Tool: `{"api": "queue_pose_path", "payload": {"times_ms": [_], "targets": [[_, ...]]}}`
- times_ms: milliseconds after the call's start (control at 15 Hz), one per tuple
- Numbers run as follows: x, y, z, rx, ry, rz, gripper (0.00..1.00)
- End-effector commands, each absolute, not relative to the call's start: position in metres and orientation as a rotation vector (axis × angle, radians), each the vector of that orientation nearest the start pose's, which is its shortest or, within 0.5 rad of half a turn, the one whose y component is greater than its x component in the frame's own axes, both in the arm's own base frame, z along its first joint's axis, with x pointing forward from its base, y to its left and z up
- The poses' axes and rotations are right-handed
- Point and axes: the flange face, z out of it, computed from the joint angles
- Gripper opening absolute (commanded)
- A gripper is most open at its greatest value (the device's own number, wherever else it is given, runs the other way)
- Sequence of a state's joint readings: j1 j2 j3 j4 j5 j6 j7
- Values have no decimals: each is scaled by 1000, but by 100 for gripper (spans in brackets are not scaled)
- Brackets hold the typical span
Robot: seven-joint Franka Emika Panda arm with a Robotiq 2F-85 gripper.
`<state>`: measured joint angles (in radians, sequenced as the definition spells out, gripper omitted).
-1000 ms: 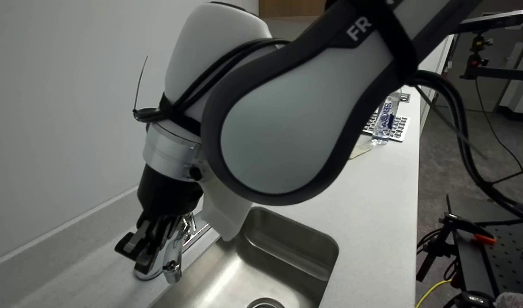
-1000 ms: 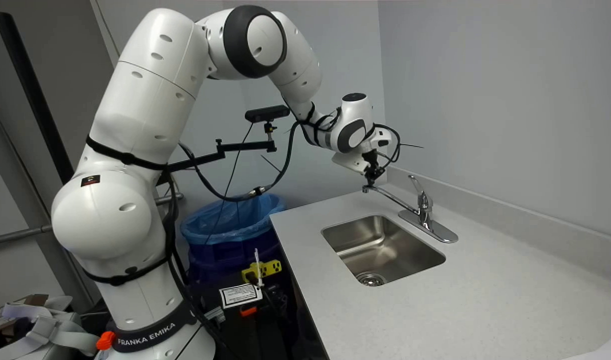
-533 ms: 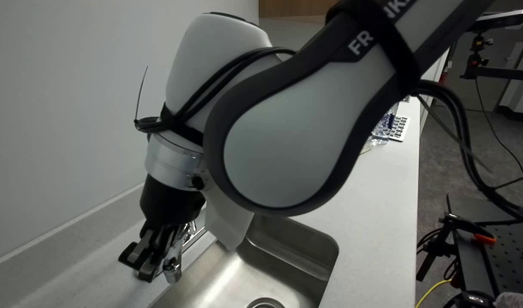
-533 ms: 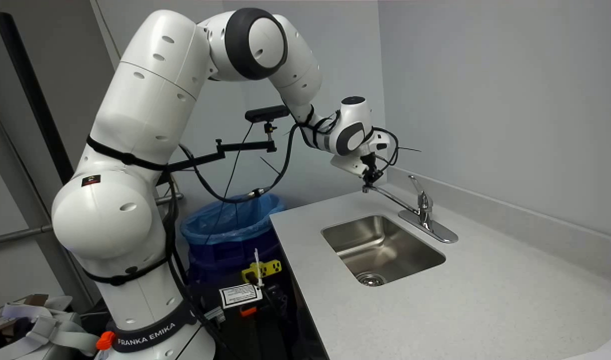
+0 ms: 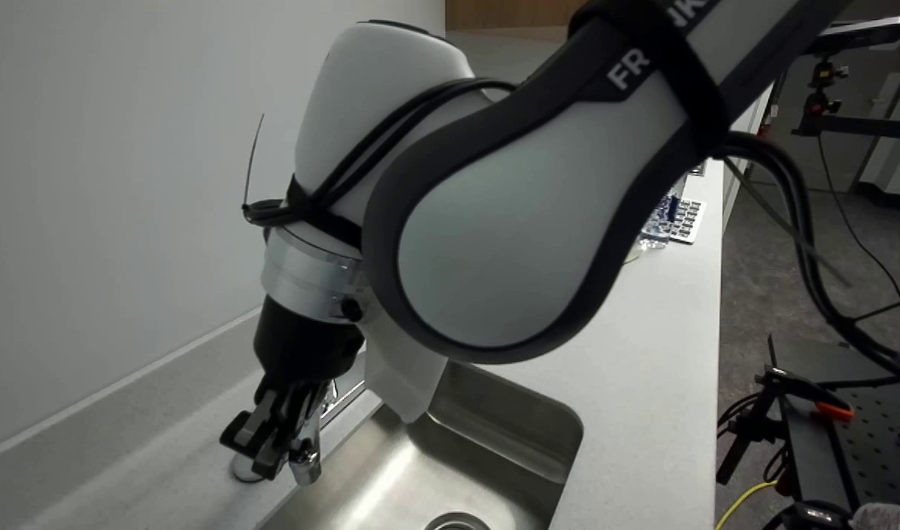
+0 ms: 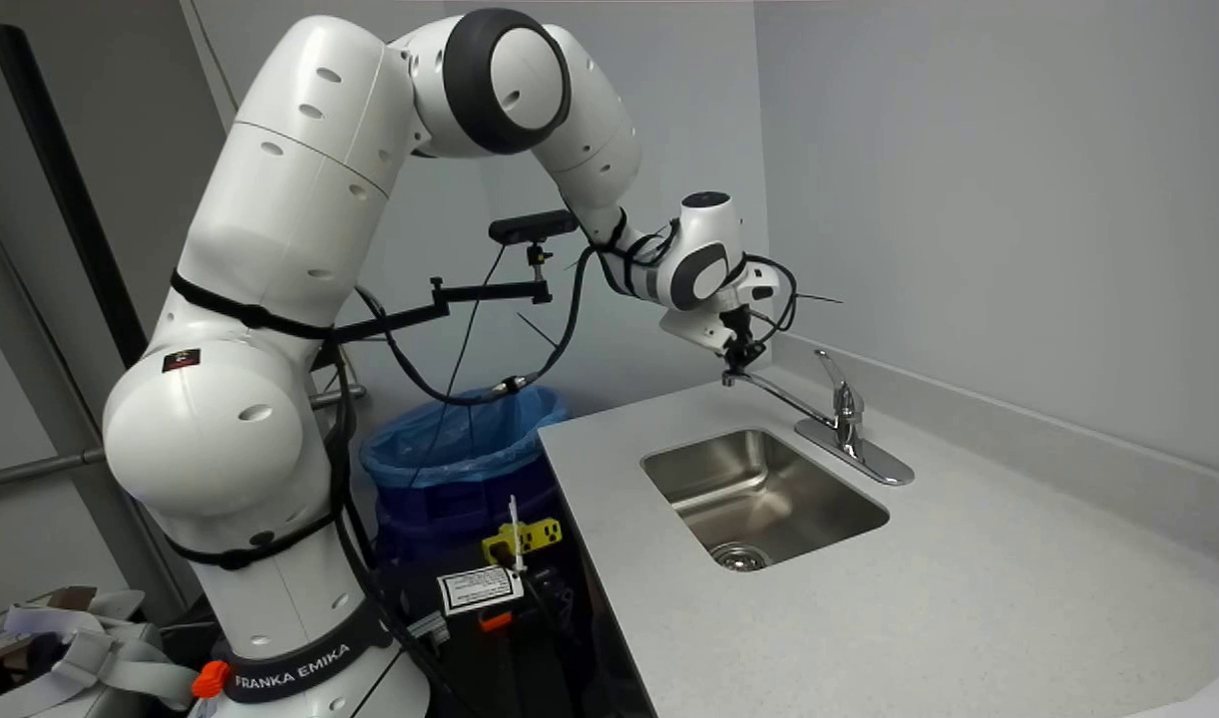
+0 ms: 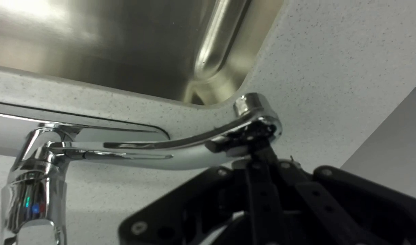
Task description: Move the faucet tap to the right then close it
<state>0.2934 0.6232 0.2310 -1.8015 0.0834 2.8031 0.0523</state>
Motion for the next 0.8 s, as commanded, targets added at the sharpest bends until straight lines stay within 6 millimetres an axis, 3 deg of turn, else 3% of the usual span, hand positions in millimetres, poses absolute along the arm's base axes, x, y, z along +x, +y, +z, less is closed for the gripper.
{"api": "queue_pose_path", "payload": {"times_ms": [0,733], "targets": [[588,305,256,-2852,-461,-385,0],[570,261,254,-2945,-444,-335,0]]}}
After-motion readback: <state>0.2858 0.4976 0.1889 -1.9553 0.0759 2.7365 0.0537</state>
